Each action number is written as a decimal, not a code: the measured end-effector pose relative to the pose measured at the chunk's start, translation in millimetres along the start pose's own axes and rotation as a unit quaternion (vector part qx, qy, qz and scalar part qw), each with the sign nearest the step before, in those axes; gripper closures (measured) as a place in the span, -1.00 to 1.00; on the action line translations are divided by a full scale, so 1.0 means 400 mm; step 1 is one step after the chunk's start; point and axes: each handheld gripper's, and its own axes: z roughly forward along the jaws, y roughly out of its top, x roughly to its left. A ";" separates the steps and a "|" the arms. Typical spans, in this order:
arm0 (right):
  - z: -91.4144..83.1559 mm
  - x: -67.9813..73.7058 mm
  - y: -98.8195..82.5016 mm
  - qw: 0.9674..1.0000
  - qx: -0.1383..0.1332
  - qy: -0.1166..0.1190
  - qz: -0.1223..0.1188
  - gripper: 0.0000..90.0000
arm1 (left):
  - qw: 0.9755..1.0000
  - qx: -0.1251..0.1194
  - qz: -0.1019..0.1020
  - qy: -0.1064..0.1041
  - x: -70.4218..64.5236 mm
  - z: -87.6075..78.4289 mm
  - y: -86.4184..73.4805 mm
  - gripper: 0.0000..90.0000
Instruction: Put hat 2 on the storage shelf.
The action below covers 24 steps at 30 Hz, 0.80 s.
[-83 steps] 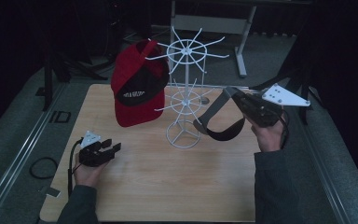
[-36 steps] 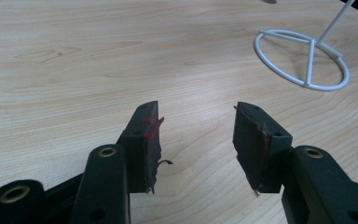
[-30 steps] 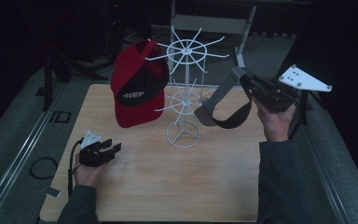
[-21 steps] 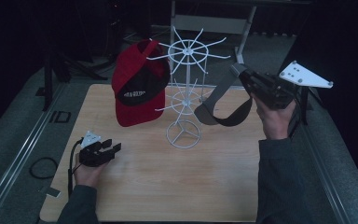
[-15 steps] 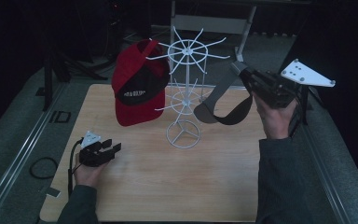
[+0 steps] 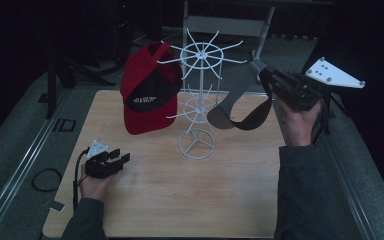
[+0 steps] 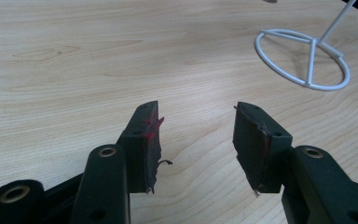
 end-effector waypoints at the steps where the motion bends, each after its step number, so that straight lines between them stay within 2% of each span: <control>1: 0.000 0.000 0.002 1.000 0.000 0.000 0.001 0.96 | 1.000 0.000 0.000 0.000 0.000 0.000 0.000 0.15; 12: 0.007 0.001 0.017 1.000 -0.005 0.003 -0.003 0.96 | 1.000 0.000 0.001 -0.001 0.000 0.000 0.000 0.15; 24: 0.042 -0.012 0.022 1.000 0.008 0.010 0.007 0.96 | 1.000 0.000 0.001 -0.001 0.000 -0.001 0.000 0.15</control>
